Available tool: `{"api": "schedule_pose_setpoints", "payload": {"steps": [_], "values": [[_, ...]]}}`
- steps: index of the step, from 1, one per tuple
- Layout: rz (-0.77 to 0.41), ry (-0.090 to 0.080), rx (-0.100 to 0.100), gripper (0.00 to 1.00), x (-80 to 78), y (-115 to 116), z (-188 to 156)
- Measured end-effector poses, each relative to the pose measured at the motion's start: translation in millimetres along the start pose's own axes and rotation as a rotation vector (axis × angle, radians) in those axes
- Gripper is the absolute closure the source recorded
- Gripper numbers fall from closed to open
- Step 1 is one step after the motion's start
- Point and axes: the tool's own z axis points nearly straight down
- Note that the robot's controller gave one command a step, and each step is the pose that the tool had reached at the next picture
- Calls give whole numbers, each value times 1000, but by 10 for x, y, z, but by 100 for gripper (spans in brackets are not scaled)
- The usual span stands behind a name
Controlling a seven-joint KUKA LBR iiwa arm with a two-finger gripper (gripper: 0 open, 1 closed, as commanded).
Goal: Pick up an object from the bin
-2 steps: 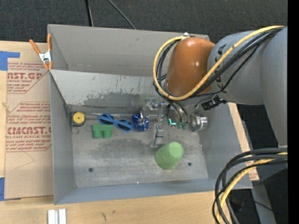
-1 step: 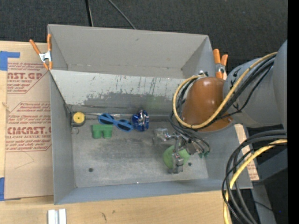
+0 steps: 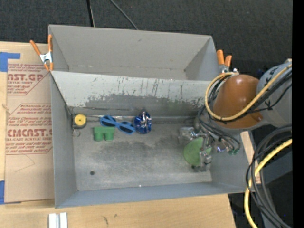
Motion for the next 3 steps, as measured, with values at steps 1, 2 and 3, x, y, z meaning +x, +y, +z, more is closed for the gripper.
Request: {"api": "schedule_pose_setpoints", "payload": {"steps": [1, 2, 3], "values": [[-19, -1, -4, 0, 35, -520, 16], [-26, -1, -4, 100, 27, -494, 17], [89, -10, 0, 100, -208, -165, -1215]]}}
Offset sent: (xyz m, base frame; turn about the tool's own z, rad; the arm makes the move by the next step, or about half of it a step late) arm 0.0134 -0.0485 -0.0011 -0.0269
